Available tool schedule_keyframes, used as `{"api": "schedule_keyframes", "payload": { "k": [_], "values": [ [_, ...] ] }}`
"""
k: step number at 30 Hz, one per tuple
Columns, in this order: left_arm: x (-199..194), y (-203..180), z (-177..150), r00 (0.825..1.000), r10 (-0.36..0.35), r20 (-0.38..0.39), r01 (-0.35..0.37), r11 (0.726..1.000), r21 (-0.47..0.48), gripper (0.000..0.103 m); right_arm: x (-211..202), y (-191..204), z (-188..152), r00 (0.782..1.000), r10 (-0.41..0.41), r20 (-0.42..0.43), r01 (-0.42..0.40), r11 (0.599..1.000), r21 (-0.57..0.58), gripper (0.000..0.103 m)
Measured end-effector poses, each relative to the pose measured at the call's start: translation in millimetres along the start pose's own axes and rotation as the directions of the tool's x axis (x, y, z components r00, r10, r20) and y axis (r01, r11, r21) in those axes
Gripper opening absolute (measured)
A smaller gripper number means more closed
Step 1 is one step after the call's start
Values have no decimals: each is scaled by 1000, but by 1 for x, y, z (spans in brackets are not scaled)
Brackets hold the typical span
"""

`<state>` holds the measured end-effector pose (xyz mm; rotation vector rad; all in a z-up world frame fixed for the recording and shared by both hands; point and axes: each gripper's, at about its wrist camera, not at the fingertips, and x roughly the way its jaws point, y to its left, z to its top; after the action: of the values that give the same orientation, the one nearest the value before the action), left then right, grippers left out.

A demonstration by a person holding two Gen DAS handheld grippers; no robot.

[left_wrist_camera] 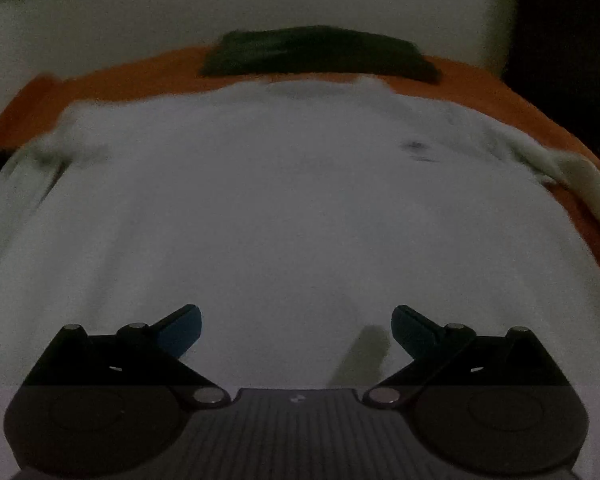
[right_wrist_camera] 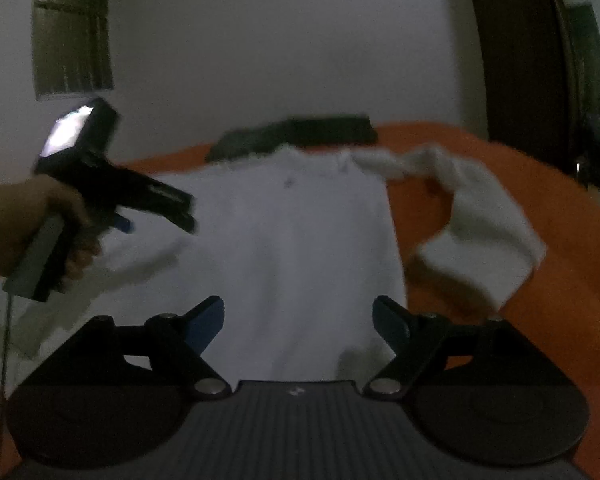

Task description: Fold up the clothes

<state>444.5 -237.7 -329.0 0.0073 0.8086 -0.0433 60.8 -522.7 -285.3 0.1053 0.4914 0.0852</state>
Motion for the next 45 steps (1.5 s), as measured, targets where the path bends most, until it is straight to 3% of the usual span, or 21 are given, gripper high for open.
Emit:
{"api": "schedule_keyframes", "payload": {
  "k": [4, 6, 8, 14, 17, 23, 45],
  "values": [
    [3, 1, -13, 996, 84, -7, -84, 993, -82, 103, 13, 0, -12, 997, -40, -65, 38, 999, -22, 85],
    [-1, -3, -16, 997, 82, 12, -81, 994, -70, 103, 16, 0, -11, 996, -48, -78, 46, 998, -33, 86],
    [-6, -16, -15, 997, 59, 41, -58, 998, -27, 103, 17, 1, -13, 995, -59, -82, 56, 997, -49, 86],
    [-11, -53, -9, 994, -101, 36, 96, 989, 112, 103, 21, 0, -12, 992, -64, -110, 58, 997, -52, 87],
    [7, -64, -10, 986, -150, -73, 157, 982, 109, 103, 25, 2, -13, 989, -74, -130, 65, 995, -70, 87],
    [9, -65, -23, 990, -138, 21, 132, 975, 179, 103, 19, -5, -14, 988, -60, -142, 52, 997, -55, 87],
    [3, -77, -47, 987, -97, 127, 67, 972, 224, 103, 16, -1, -17, 992, -64, -111, 58, 996, -63, 88]
  ]
}}
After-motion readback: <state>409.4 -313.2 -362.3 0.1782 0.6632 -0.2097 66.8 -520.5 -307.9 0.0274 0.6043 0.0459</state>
